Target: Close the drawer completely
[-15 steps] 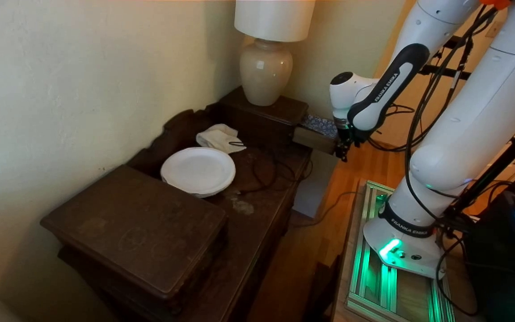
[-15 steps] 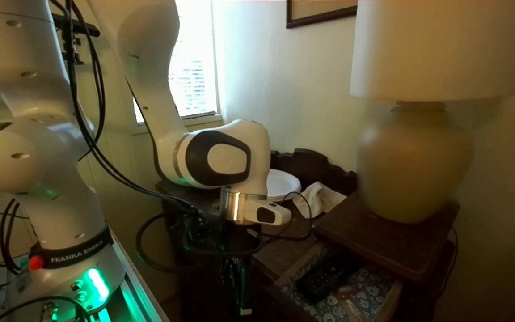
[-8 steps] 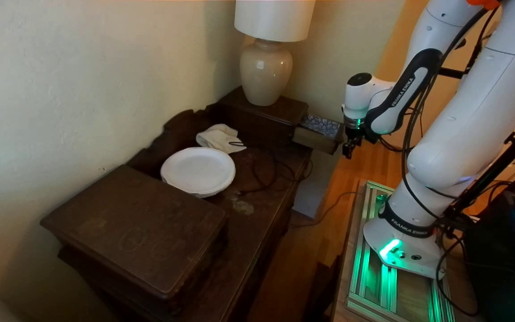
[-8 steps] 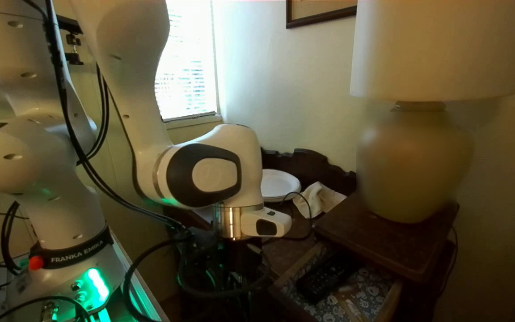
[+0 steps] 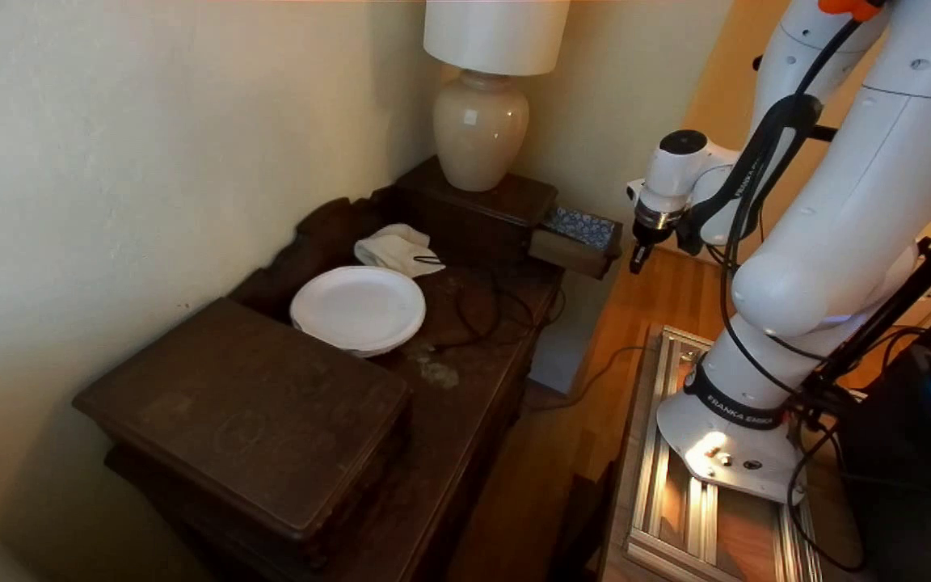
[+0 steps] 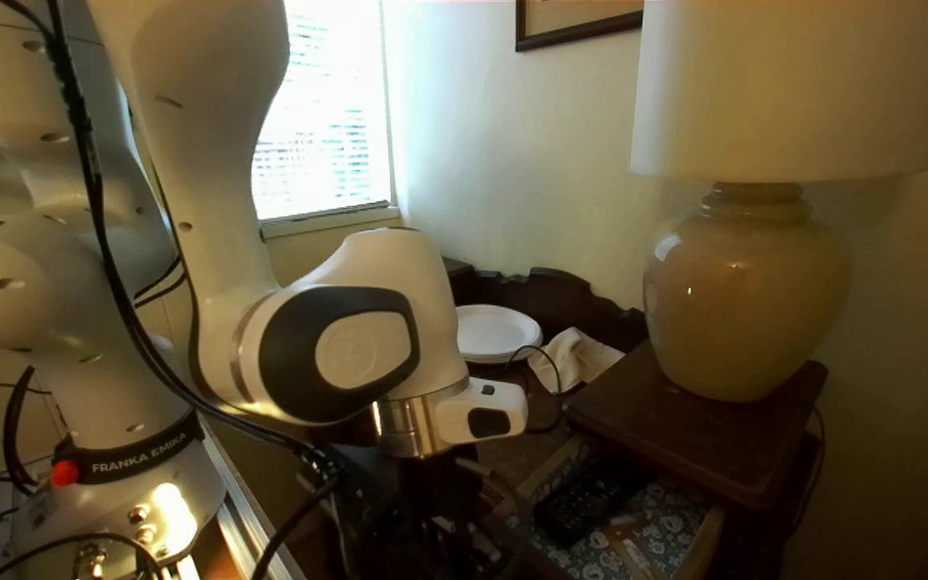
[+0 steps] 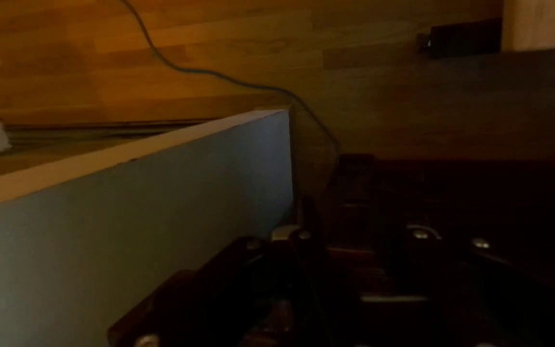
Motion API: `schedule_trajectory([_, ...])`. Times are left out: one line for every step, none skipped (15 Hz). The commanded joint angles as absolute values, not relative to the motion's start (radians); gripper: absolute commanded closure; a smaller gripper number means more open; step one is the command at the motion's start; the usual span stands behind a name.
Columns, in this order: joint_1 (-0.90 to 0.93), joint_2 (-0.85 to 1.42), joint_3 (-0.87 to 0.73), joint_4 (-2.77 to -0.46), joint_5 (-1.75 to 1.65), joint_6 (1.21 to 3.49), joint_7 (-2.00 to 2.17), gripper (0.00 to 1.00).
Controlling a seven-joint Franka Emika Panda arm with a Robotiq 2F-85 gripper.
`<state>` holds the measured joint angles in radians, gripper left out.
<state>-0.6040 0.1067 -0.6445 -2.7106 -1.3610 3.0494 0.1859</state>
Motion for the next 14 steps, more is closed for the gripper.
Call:
schedule_trajectory([-0.621, 0.196, -0.645, -2.641, -1.403, 3.168, 0.105, 0.98])
schedule_trajectory([-0.624, 0.225, -0.636, -2.635, -1.374, 3.195, 0.069, 1.0])
schedule_trajectory([-0.606, 0.156, -0.644, -2.671, -1.365, 3.133, 0.112, 0.88])
schedule_trajectory([-0.608, 0.177, -0.643, -2.661, -1.365, 3.152, 0.096, 0.94])
schedule_trajectory([-0.608, 0.193, -0.642, -2.655, -1.365, 3.162, 0.091, 0.99])
schedule_trajectory([-0.608, 0.204, -0.641, -2.651, -1.365, 3.168, 0.088, 0.99])
schedule_trajectory([-0.608, 0.21, -0.641, -2.649, -1.365, 3.172, 0.087, 0.99])
schedule_trajectory([-0.608, 0.212, -0.641, -2.649, -1.365, 3.172, 0.086, 0.99])
schedule_trajectory([-0.608, 0.213, -0.641, -2.648, -1.365, 3.173, 0.085, 1.0])
schedule_trajectory([-0.611, 0.223, -0.635, -2.638, -1.355, 3.193, 0.088, 1.0])
schedule_trajectory([-0.615, 0.231, -0.628, -2.633, -1.335, 3.201, 0.085, 1.0])
schedule_trajectory([-0.617, 0.235, -0.622, -2.632, -1.318, 3.205, 0.084, 1.0])
schedule_trajectory([-0.618, 0.238, -0.616, -2.629, -1.307, 3.213, 0.084, 1.0])
schedule_trajectory([-0.619, 0.24, -0.61, -2.627, -1.296, 3.214, 0.084, 1.0])
